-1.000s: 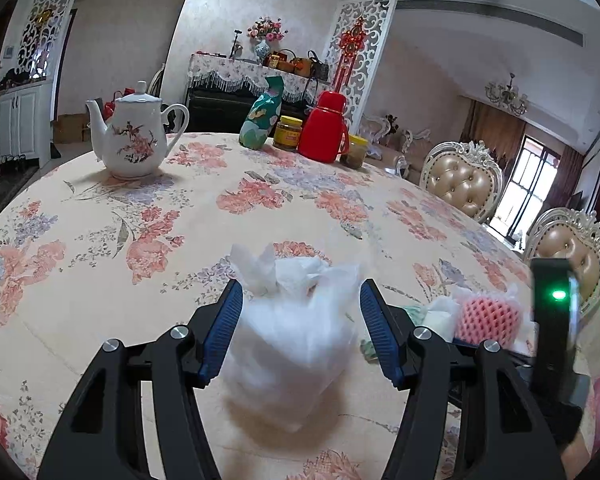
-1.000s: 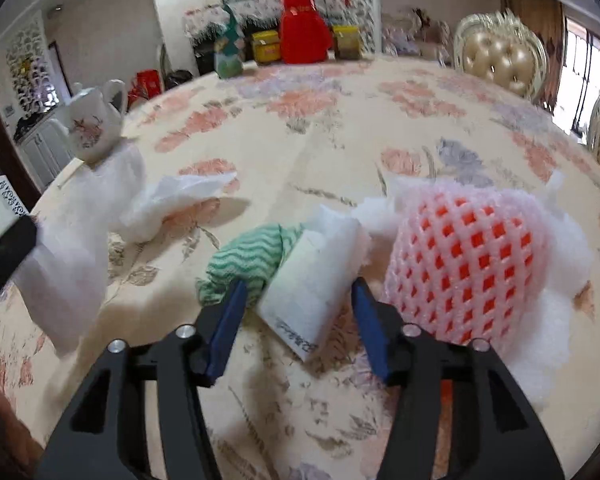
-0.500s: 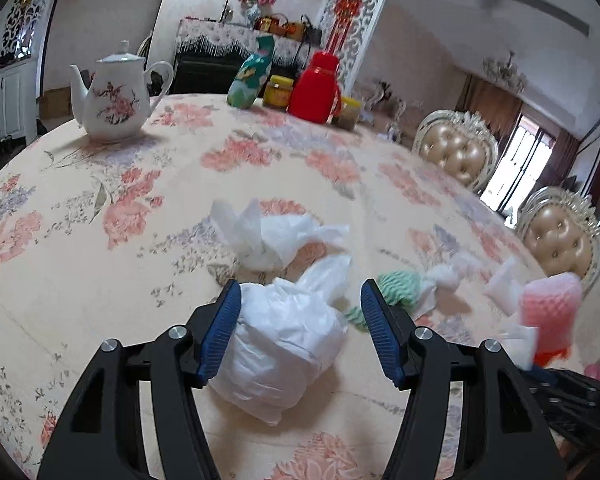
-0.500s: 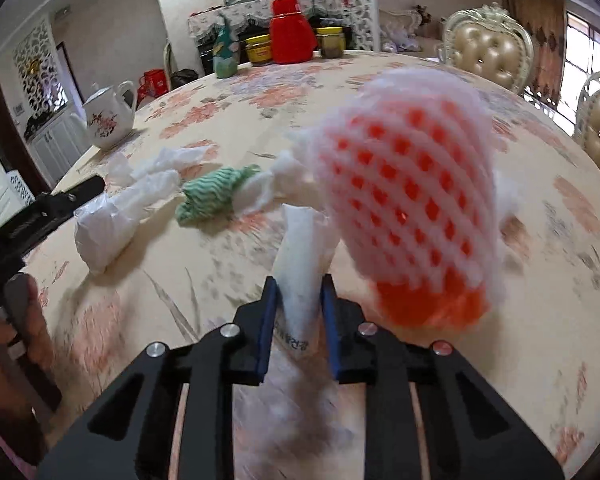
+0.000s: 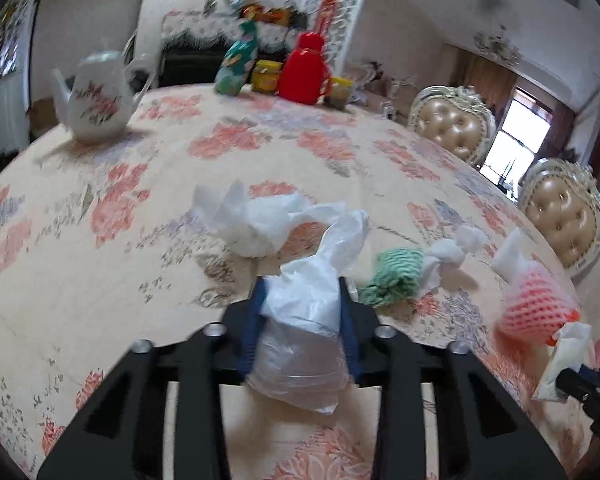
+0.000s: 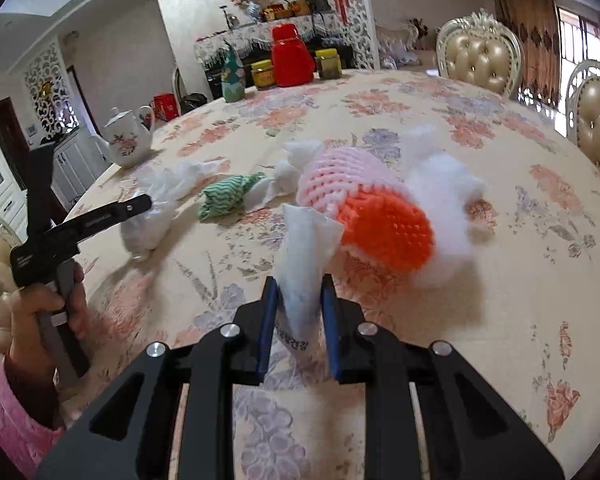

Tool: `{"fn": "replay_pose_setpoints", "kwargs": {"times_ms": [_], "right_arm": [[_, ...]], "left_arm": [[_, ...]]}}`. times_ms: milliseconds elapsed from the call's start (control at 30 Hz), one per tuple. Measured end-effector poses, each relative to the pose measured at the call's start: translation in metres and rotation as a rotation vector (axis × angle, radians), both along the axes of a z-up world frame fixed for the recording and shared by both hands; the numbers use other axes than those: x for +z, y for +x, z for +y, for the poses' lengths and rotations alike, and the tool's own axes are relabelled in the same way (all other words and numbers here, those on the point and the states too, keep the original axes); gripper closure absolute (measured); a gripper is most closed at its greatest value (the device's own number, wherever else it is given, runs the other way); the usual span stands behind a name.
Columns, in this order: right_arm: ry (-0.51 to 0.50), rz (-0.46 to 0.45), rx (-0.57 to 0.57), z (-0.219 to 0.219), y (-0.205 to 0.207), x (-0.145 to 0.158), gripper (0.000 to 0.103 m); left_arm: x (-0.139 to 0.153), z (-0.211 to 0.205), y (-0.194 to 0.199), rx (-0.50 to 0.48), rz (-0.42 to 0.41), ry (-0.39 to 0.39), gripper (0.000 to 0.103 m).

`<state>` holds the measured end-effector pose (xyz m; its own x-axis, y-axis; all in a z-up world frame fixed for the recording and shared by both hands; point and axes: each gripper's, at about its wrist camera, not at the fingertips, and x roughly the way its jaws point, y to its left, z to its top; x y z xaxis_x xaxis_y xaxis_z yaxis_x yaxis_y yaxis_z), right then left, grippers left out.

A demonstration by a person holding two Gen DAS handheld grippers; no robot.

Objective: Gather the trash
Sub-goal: 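Lift the plastic bag and foam strip off the table with both grippers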

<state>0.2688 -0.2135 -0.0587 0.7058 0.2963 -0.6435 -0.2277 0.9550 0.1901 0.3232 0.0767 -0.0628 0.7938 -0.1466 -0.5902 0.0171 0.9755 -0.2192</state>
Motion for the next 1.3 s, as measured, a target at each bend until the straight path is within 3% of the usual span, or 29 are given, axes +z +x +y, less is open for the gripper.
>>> {"fn": "replay_pose_setpoints", "kwargs": {"times_ms": [167, 300, 667, 933, 1300], "right_arm": [[0.025, -0.032, -0.009, -0.011, -0.016, 0.006, 0.081], [0.055, -0.045, -0.032, -0.025, -0.027, 0.007, 0.081], [0.096, -0.063, -0.069, -0.056, -0.040, 0.007, 0.081], [0.109, -0.076, -0.078, -0.070, -0.046, 0.007, 0.081], [0.089, -0.135, -0.113, -0.086, -0.062, 0.013, 0.081]], "left_arm": [[0.015, -0.025, -0.022, -0.059, -0.135, 0.095, 0.082], [0.026, -0.042, -0.040, -0.142, -0.204, 0.058, 0.082], [0.045, -0.092, -0.075, -0.224, -0.217, 0.061, 0.082], [0.064, -0.110, -0.112, -0.240, -0.277, -0.009, 0.082], [0.060, -0.157, -0.137, -0.319, -0.298, 0.031, 0.082]]}}
